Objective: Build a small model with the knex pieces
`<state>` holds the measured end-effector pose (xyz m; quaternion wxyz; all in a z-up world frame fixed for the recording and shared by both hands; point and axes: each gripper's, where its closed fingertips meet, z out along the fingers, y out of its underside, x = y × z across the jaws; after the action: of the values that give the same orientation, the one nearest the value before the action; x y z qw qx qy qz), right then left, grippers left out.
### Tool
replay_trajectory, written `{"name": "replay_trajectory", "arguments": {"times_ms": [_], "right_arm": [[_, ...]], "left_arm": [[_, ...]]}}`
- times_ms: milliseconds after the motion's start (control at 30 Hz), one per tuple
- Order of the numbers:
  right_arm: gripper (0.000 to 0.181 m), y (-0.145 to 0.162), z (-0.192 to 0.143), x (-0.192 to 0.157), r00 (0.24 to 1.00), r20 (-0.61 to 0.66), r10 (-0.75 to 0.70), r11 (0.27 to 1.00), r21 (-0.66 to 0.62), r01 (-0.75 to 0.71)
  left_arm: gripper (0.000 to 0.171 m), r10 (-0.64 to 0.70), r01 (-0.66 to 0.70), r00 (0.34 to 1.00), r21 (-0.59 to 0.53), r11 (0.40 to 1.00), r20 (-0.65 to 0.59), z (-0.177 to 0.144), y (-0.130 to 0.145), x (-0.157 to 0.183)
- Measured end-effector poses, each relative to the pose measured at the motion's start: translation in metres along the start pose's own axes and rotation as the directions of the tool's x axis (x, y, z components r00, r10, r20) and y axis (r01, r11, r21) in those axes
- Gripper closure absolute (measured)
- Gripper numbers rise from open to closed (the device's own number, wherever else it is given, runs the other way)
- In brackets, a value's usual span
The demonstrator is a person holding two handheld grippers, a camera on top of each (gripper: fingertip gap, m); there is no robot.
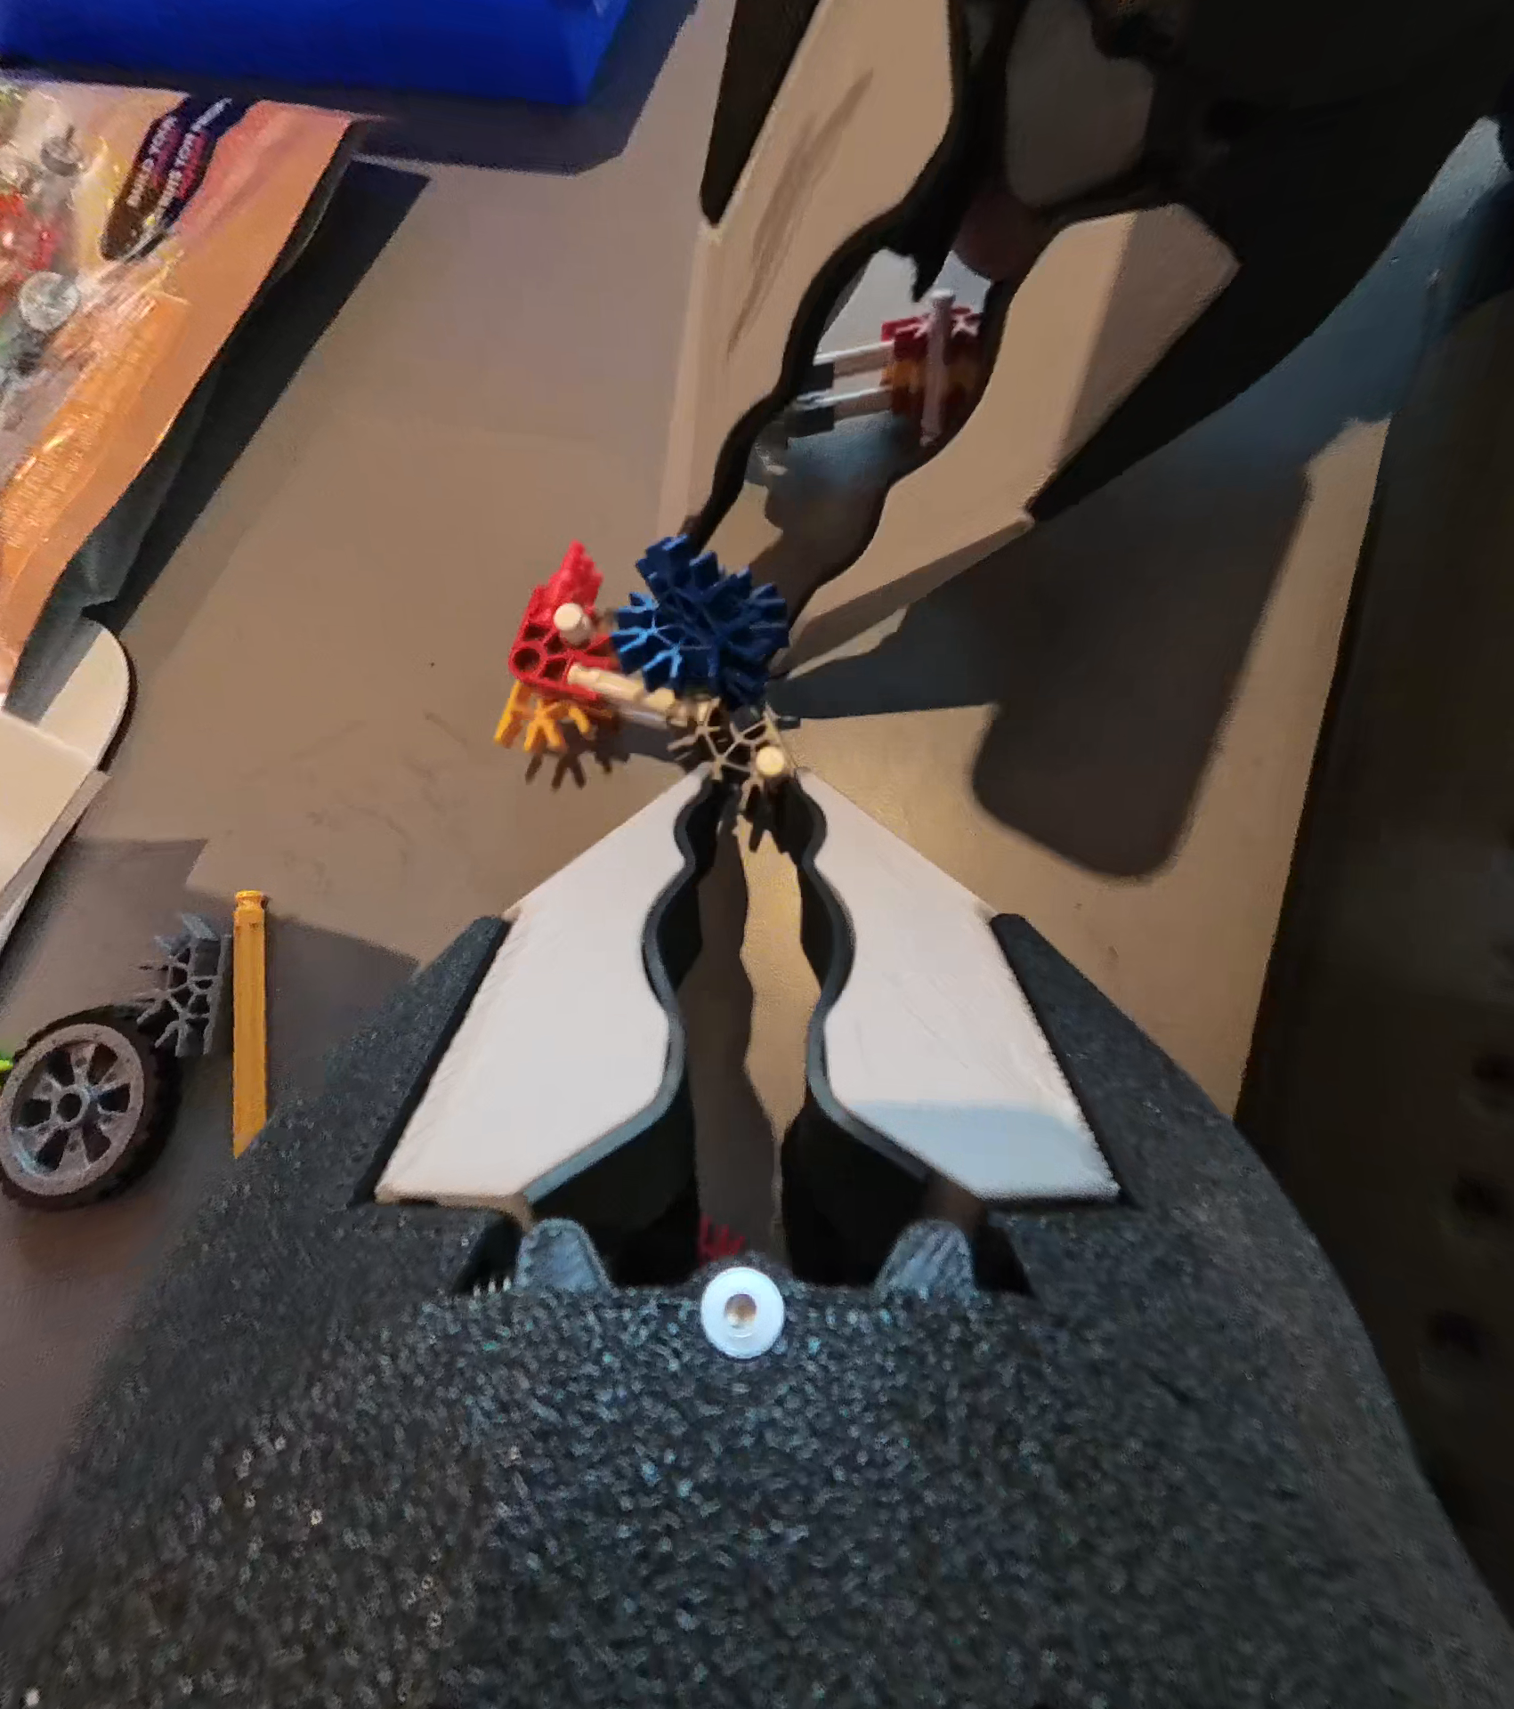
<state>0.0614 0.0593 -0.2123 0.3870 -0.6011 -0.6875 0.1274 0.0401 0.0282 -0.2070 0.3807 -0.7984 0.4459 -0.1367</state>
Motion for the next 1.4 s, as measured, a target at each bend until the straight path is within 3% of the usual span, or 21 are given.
{"name": "replay_trajectory", "arguments": {"times_ms": [133, 400, 567, 867, 1000, 1200, 1400], "right_arm": [[0.155, -0.005, -0.004, 0.003, 1.000, -0.021, -0.003, 1.000, 0.017, 0.003], [0.155, -0.022, -0.015, 0.017, 0.986, -0.148, -0.074, 0.994, 0.071, 0.085], [0.155, -0.022, -0.011, 0.010, 0.977, -0.153, -0.148, 0.987, 0.047, 0.156], [0.155, -0.035, -0.010, 0.002, 0.877, -0.269, -0.399, 0.909, 0.012, 0.417], [0.155, -0.040, -0.013, 0.000, 0.859, -0.287, -0.424, 0.893, 0.023, 0.449], [0.155, -0.043, -0.011, -0.014, 0.851, -0.244, -0.464, 0.871, 0.048, 0.489], [0.152, -0.038, -0.011, -0.032, 0.914, -0.102, -0.394, 0.908, 0.108, 0.404]], "left_arm": [[0.153, 0.000, 0.000, 0.998, 0.008, 1.000, 0.067, -0.007, 0.003, -0.012], [0.137, -0.037, 0.023, 0.998, 0.219, 0.976, 0.059, -0.029, -0.034, -0.018], [0.137, -0.023, 0.005, 0.996, 0.210, 0.978, 0.083, -0.026, -0.039, -0.024], [0.136, -0.133, 0.155, 0.985, 0.224, 0.962, -0.110, -0.025, -0.038, -0.016], [0.131, -0.070, 0.097, 0.984, 0.167, 0.981, -0.162, -0.028, -0.028, -0.008], [0.133, -0.004, 0.032, 0.985, 0.156, 0.987, -0.175, -0.026, -0.028, 0.000], [0.138, -0.010, 0.035, 0.982, 0.128, 0.991, -0.191, -0.023, -0.016, 0.006]]}}
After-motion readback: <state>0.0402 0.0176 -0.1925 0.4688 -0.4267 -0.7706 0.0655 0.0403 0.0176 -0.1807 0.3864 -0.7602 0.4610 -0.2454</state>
